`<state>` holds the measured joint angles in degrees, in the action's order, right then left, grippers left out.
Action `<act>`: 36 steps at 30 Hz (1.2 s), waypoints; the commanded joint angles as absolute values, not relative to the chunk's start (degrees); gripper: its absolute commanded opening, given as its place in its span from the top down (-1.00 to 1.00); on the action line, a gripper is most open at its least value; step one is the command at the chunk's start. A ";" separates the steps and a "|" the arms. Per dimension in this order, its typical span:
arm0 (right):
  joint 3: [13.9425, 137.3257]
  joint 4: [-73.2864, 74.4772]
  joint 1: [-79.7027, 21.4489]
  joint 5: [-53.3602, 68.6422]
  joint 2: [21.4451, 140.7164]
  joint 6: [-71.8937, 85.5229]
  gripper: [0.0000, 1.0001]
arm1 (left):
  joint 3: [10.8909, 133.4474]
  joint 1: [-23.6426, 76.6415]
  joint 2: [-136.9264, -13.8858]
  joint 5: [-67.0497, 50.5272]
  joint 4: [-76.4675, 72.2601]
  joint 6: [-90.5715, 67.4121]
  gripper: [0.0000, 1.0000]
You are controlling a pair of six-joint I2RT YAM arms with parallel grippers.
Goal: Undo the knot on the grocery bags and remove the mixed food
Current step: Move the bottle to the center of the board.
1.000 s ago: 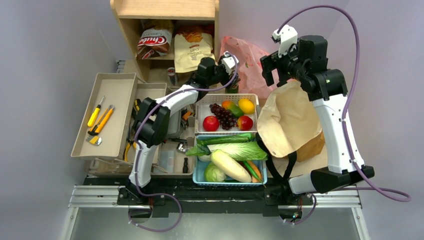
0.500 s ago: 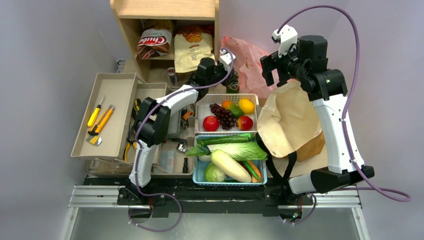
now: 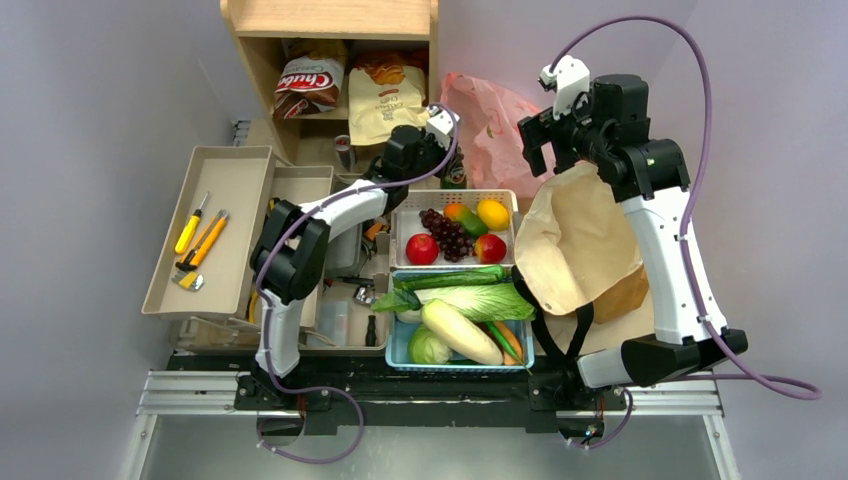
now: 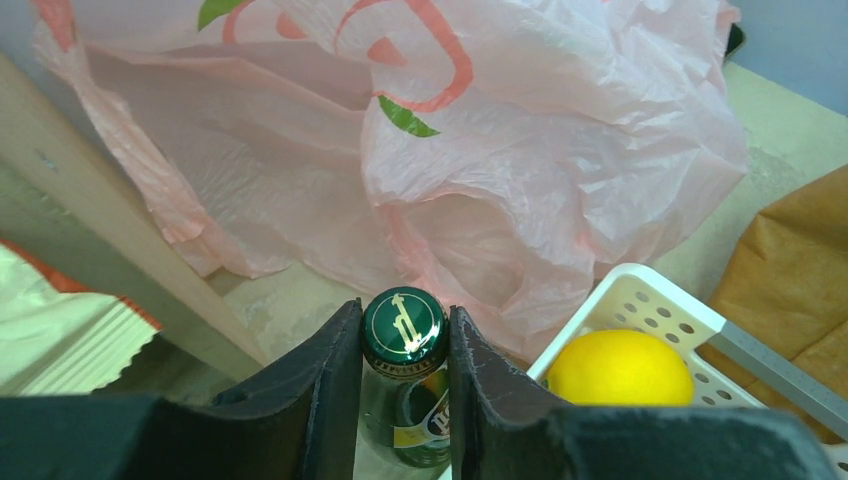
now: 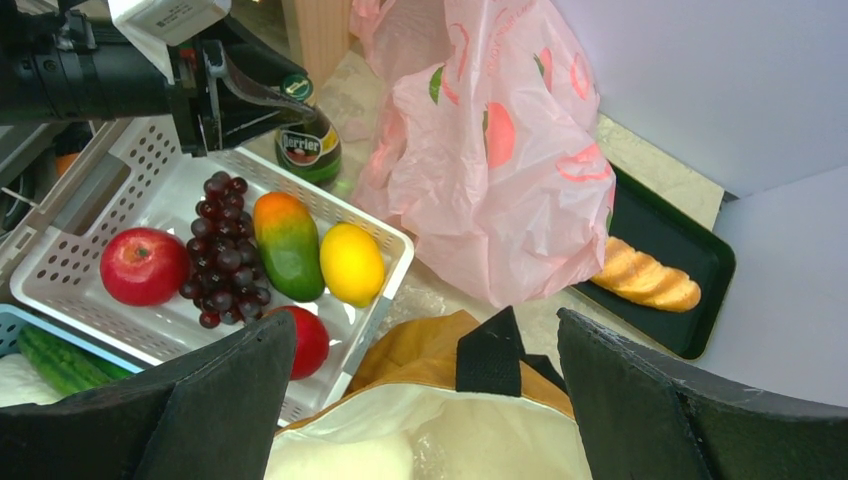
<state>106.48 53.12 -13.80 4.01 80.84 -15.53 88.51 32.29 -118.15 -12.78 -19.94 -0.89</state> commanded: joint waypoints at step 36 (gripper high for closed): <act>107.73 51.42 -13.29 5.71 81.61 -15.64 -0.98 | 80.70 23.73 -110.38 4.97 -29.38 -4.50 0.60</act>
<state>106.37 52.80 -13.47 5.28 81.78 -16.08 78.65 24.53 -111.87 4.67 -24.23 -3.46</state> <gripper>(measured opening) 0.987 0.294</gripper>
